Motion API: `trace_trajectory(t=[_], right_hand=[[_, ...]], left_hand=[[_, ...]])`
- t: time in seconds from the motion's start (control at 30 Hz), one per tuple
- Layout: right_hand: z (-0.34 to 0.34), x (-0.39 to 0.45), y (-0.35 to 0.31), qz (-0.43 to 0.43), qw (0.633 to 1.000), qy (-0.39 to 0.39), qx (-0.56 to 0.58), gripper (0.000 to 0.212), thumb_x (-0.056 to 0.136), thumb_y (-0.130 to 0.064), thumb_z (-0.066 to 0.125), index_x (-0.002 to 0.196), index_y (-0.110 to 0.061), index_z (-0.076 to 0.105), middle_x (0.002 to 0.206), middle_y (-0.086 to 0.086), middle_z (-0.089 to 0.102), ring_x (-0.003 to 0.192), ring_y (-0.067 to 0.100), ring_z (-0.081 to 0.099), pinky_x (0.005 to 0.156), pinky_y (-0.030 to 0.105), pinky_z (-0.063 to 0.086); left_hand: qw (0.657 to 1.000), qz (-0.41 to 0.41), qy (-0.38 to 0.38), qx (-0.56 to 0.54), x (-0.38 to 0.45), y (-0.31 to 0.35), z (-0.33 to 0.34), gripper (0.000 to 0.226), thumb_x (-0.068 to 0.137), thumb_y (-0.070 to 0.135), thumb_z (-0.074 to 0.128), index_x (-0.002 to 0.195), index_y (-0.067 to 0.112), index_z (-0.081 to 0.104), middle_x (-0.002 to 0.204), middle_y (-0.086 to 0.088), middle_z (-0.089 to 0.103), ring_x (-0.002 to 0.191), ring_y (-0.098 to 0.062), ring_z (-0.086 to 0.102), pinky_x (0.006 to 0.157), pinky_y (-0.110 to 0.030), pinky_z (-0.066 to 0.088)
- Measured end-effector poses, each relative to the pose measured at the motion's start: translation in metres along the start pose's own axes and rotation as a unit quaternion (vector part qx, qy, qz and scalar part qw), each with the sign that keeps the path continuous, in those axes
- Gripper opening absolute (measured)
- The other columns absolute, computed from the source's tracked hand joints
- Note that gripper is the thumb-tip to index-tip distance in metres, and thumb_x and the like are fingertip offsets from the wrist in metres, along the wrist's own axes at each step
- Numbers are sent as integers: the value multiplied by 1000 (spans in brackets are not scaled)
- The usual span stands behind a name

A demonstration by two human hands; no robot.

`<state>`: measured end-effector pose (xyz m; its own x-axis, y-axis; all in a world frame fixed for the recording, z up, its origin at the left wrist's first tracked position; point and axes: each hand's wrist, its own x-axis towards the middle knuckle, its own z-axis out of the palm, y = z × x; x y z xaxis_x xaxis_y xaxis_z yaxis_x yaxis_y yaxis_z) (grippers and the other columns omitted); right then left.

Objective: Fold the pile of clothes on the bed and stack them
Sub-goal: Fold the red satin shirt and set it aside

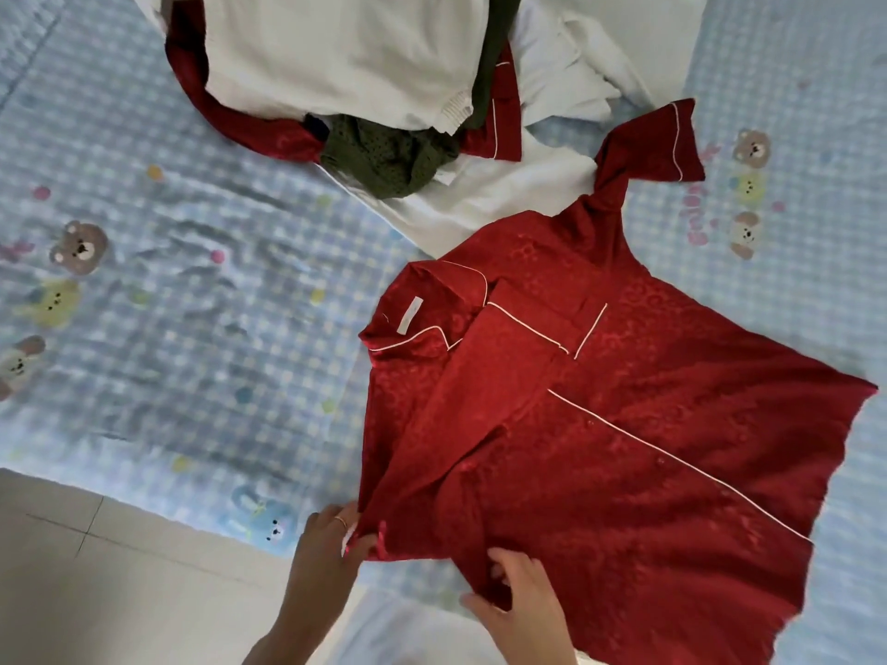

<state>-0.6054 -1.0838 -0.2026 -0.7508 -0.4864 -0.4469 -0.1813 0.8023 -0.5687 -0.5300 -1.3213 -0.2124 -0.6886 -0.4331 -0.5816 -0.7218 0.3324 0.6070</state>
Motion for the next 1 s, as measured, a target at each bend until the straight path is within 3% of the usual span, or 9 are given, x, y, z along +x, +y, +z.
trace_trajectory(t=[0.1,0.23,0.4,0.5,0.6,0.67,0.73,0.83,1.0], right_hand=[[3,6,-1,-42,996,11,-78,44,28,-21,96,61,-23,67,59,-11,58,71,7,37,51,19,37],[5,-15,2,-99,983,-36,-153,45,20,-50,89,52,-32,63,56,-17,54,72,3,33,58,22,29],[-1,-17,22,-87,981,-15,-173,60,26,-53,86,79,-28,74,78,-10,64,78,10,38,55,18,43],[-7,-15,30,-74,977,-22,-198,61,20,-44,91,76,-26,74,76,-8,66,80,10,40,50,15,47],[-14,-6,30,-8,998,22,-54,37,52,-27,92,83,-23,72,79,-8,66,76,10,59,64,22,50],[-27,28,21,108,985,102,86,21,77,-20,77,95,-19,67,83,-7,66,76,9,64,77,31,52],[-45,79,10,147,967,163,130,18,87,-23,65,105,-17,62,91,-6,65,82,8,62,82,37,53],[-69,157,-11,110,973,193,68,31,91,-29,59,117,-13,56,110,2,58,102,17,56,93,38,47],[-86,253,-43,-33,978,179,-99,34,93,-27,56,123,-11,54,123,8,55,109,25,50,93,39,43]], left_hand=[[997,-61,-11,-40,4,-3,-10,27,82,8,70,93,33,64,84,5,61,80,-15,57,68,-10,40],[990,-86,-110,36,6,-15,-40,31,82,13,69,72,37,52,67,9,62,67,-3,58,62,-14,39],[985,-109,-127,37,6,-10,-40,18,81,10,70,71,12,55,66,-4,68,57,-10,60,58,-22,45],[972,-145,-171,69,3,-18,-38,28,77,7,70,63,18,49,58,0,59,55,-10,53,55,-18,38],[955,-160,-231,93,0,-26,-43,26,78,-5,62,65,16,54,67,2,59,58,-5,53,58,-17,40],[975,-168,-141,46,7,-26,-41,27,81,-17,47,78,9,55,69,-8,62,56,-12,56,57,-20,43],[983,-178,-45,-3,19,-17,-29,15,90,-4,50,85,9,53,69,-9,64,62,-21,59,64,-29,46],[983,-168,-67,18,27,3,-10,9,85,23,66,86,18,58,76,1,66,72,-13,61,67,-26,45],[976,-212,33,-28,25,1,-12,9,87,12,64,93,18,60,77,-2,67,80,-27,66,78,-36,49]])
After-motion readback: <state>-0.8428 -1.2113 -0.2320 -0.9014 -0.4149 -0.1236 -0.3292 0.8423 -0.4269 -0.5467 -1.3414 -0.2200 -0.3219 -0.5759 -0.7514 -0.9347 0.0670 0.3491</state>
